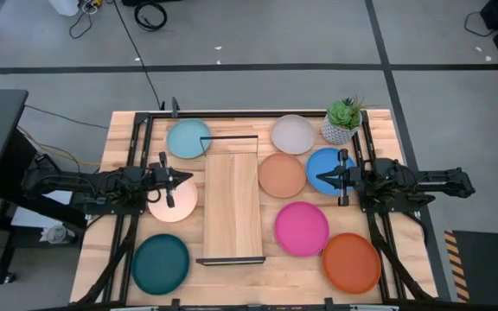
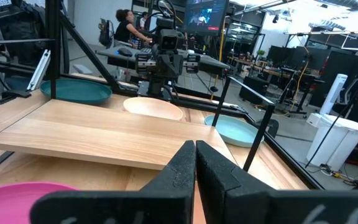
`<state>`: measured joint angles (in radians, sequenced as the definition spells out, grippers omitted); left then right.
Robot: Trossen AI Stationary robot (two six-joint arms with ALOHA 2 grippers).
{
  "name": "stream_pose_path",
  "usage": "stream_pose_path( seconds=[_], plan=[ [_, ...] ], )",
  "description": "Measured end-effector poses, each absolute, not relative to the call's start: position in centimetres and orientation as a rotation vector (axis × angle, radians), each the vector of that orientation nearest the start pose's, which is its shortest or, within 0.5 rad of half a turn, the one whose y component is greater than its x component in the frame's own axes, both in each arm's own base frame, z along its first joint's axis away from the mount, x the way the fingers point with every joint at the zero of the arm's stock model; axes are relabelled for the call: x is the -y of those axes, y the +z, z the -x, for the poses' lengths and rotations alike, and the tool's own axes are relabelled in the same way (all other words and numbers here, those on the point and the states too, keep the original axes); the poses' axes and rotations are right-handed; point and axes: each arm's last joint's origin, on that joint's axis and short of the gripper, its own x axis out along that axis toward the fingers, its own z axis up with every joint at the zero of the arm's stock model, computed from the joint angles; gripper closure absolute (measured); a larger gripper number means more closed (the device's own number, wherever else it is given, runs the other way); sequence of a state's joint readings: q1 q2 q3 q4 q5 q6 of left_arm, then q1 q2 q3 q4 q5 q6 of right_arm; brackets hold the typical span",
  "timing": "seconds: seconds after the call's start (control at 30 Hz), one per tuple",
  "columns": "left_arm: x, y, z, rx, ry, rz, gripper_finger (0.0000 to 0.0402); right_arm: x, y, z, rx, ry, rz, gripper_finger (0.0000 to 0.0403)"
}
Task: Place and stack plates onto a shelf
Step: Put the blue plate on the shelf
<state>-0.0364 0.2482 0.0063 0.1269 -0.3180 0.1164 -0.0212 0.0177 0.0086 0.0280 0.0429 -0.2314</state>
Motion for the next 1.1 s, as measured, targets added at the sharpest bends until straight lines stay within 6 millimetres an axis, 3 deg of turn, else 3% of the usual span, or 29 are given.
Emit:
stream_pose_path(
  seconds=[0.1,0.4,0.53,0.63,0.7,0.77,0.9,1.0,1.1],
  plan=[
    [-0.5,16.0,-11.2,-0.106,0.272,-0.198,0.0388,0.3,16.8,-9.8,0.012,-0.066,0.231,0.0383],
    [-0.5,18.7,-11.0,0.209,0.262,0.117,0.0388,0.3,17.1,-9.8,0.045,-0.071,0.261,0.0383],
    [-0.5,20.0,-10.6,0.371,0.231,0.270,0.0388,0.3,18.1,-9.7,0.145,-0.072,0.224,0.0383],
    [-0.5,20.9,-10.3,0.480,0.198,0.375,0.0388,0.4,19.7,-9.3,0.315,-0.120,0.197,0.0383],
    [-0.5,21.4,-10.0,0.541,0.180,0.412,0.0388,0.9,20.8,-8.7,0.447,-0.264,0.021,0.0383],
    [-0.5,21.7,-9.8,0.578,0.181,0.408,0.0388,1.7,21.4,-8.1,0.564,-0.466,-0.263,0.0383],
    [-0.7,22.7,-9.1,0.702,0.215,0.430,0.0388,2.7,20.8,-7.4,0.754,-0.820,-0.732,0.0383],
    [-0.7,23.3,-8.6,0.787,0.205,0.440,0.0388,2.9,20.4,-7.2,0.811,-0.912,-0.842,0.0383],
    [-0.8,23.6,-8.3,0.837,0.183,0.481,0.0388,2.9,20.5,-7.3,0.757,-0.918,-0.758,0.0383]
  ],
)
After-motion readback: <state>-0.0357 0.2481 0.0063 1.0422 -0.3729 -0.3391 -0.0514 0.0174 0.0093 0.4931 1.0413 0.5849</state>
